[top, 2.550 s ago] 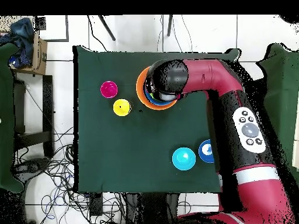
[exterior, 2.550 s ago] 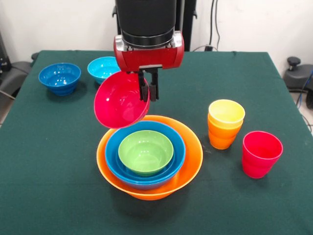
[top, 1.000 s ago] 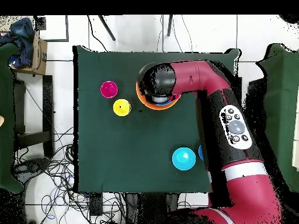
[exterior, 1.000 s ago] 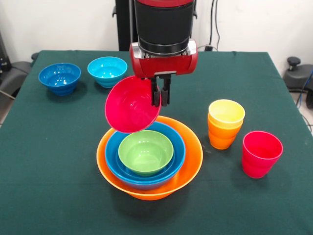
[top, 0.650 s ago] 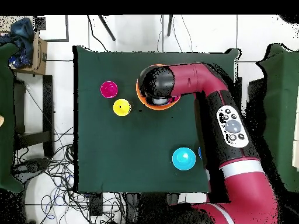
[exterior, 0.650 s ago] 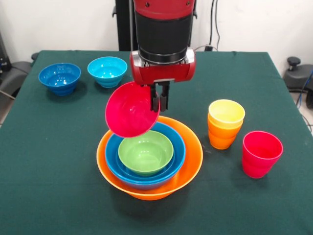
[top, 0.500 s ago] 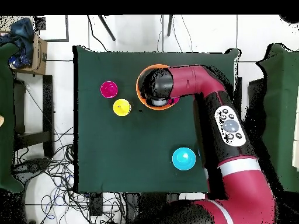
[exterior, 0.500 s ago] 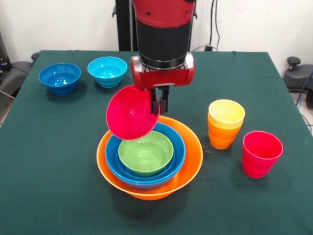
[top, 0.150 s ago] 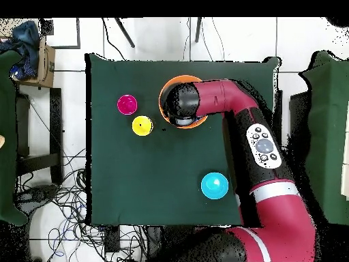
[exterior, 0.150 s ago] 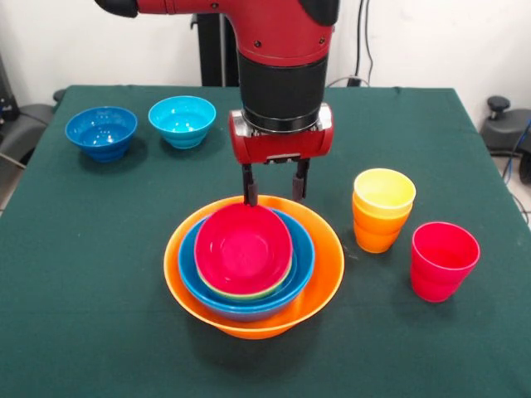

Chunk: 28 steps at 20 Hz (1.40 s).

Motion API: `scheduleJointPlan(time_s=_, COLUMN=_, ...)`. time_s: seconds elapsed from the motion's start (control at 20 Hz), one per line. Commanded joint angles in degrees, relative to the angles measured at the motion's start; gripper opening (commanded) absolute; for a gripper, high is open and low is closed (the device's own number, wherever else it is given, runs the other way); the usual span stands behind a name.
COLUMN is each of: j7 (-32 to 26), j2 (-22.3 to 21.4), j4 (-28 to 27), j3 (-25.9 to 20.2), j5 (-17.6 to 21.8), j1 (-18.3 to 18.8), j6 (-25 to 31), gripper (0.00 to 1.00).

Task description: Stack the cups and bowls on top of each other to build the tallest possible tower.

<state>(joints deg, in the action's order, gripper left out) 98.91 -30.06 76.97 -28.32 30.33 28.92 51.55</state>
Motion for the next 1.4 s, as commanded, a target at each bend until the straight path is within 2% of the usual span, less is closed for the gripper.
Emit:
scheduleJointPlan(time_s=0.05, j7=-2.45, j2=0.59, j4=2.74, j3=1.44, j5=1.48, j1=-0.47, j6=-0.31, gripper=1.00)
scheduleJointPlan(time_s=0.25, j7=-2.17, j2=0.91, j4=2.60, j3=1.74, j5=1.82, j1=-0.60, j6=-0.57, gripper=1.00)
scheduleJointPlan(time_s=0.45, j7=-3.08, j2=-0.52, j4=3.95, j3=1.13, j5=0.88, j1=0.33, j6=0.04, gripper=1.00)
scheduleJointPlan(time_s=0.55, j7=-4.38, j2=-3.15, j4=6.14, j3=0.12, j5=-0.61, j1=1.75, j6=0.92, gripper=1.00)
scheduleJointPlan(time_s=0.7, j7=-8.37, j2=-9.40, j4=11.22, j3=-2.54, j5=-4.32, j1=5.70, j6=3.62, gripper=1.00)
scheduleJointPlan(time_s=0.9, j7=-13.16, j2=-14.23, j4=15.15, j3=-4.44, j5=-6.85, j1=10.17, j6=7.42, gripper=1.00)
scheduleJointPlan(time_s=1.2, j7=-17.12, j2=-15.68, j4=16.42, j3=-6.39, j5=-6.67, j1=15.13, j6=9.10, gripper=1.00)
scheduleJointPlan(time_s=1.4, j7=-18.42, j2=-16.52, j4=19.90, j3=-8.09, j5=-4.89, j1=17.89, j6=6.78, gripper=1.00)
